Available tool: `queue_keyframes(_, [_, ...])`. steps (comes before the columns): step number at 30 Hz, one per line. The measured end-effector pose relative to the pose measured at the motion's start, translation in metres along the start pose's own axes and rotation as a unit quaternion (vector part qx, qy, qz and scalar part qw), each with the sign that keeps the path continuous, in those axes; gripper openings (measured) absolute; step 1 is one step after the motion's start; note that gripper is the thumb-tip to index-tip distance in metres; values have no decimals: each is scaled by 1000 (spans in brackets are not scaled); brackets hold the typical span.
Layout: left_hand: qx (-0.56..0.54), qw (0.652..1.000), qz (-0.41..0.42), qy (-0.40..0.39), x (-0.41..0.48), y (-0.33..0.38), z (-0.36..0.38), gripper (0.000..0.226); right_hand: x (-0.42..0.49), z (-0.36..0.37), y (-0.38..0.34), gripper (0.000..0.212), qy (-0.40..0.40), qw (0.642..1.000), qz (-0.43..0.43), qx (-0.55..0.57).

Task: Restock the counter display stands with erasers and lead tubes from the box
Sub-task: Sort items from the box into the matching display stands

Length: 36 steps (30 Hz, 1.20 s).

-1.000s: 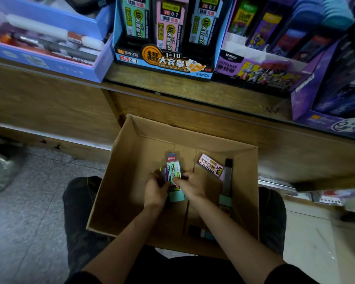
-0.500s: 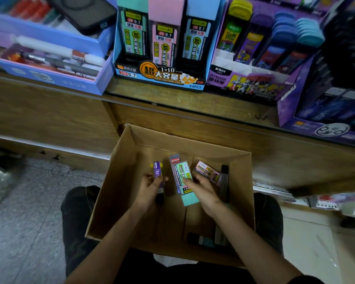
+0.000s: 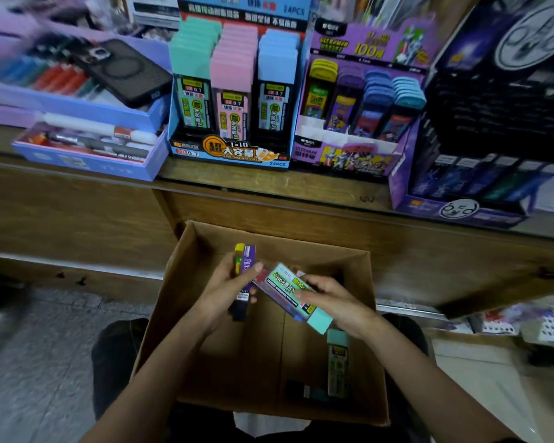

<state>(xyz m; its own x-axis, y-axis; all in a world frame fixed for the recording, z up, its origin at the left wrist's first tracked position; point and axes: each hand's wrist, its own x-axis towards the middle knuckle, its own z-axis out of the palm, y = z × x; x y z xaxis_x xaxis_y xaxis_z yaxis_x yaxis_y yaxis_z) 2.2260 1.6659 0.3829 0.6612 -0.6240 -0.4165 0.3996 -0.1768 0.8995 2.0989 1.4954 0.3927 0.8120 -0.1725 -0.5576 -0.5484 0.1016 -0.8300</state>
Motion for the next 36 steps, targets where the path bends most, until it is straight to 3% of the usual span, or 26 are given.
queue_keyframes(2, [17,1000,17,-1,-2,4,1,44,-3,-2,0,20,13,1000,5,26])
queue_keyframes(8, [-59,994,62,67,-11,11,8,31,-8,-5,8,67,92,979,23,181])
queue_keyframes(16, [-98,983,68,139,-22,4,23,20,-9,16,13,54,120,930,-27,347])
queue_keyframes(18, [-100,984,61,134,-24,4,24,19,-9,22,12,44,134,917,-39,374])
queue_keyframes(21, [-89,990,46,98,-29,3,21,29,-9,25,8,48,164,902,-44,396])
queue_keyframes(23, [-81,994,29,62,-32,6,18,35,-10,23,5,48,183,904,-43,384])
queue_keyframes(27, [-34,999,2,-20,-40,14,13,52,-12,15,-5,30,193,922,-48,333])
queue_keyframes(32, [10,995,-59,-74,-44,22,14,65,-17,8,-22,23,124,971,-71,189])
queue_keyframes(36, [64,993,-28,-92,-42,24,27,49,-17,14,-32,35,105,982,-90,131])
